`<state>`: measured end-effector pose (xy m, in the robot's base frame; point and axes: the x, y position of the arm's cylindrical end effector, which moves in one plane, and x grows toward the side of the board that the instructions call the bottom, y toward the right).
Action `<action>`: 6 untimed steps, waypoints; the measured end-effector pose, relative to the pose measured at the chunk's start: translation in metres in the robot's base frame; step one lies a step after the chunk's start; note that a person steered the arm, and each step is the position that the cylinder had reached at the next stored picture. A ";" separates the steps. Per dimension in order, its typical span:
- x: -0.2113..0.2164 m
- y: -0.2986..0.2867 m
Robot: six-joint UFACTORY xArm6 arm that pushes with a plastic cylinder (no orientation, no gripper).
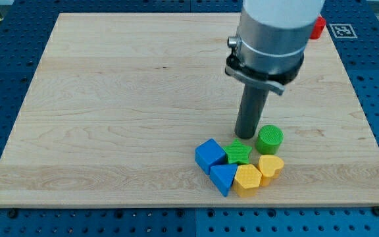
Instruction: Place the green circle to the right of the green star
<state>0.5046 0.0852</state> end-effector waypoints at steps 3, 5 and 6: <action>0.000 0.051; 0.040 0.051; 0.018 0.051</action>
